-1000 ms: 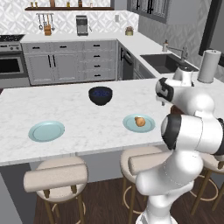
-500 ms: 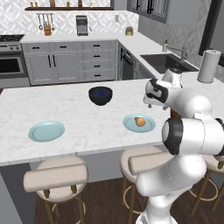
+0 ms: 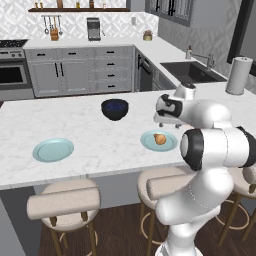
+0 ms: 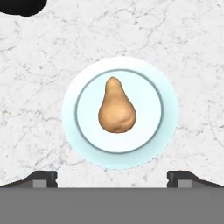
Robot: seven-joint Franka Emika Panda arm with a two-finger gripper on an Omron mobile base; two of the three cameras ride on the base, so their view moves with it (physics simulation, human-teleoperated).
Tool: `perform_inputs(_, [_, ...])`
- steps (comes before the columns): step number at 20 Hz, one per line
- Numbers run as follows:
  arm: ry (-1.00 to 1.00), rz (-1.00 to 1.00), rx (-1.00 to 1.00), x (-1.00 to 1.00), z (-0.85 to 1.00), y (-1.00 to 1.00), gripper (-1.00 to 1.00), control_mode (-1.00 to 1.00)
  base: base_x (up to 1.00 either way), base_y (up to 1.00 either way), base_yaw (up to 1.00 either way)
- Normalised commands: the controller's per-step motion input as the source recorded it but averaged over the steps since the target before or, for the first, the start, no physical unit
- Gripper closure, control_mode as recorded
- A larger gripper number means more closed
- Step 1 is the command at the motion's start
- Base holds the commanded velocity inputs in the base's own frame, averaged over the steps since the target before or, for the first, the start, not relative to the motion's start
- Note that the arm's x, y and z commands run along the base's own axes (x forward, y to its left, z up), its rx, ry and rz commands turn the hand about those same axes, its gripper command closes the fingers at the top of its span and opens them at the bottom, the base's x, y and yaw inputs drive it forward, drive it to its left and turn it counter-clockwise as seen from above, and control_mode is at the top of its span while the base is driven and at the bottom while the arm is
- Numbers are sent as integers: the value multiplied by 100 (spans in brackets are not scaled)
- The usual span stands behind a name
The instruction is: Pick the chicken drumstick and squash from their plates and place them in the bowl. Then put the bowl in the fridge.
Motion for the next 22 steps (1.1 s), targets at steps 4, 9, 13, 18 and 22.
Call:
perform_inputs(4, [0,2,0,24,-51,0,-100,-100,0,0,0])
perform_inputs(9, [0,0,0,45,-44,0,-100,-100,0,0,0])
perform_inputs(13, [1,0,0,33,-35,0,-100,-100,0,0,0])
perform_inputs(18, [2,0,0,20,-38,0,-100,-100,0,0,0])
perform_inputs(22, [6,0,0,0,-35,0,-100,-100,0,0,0])
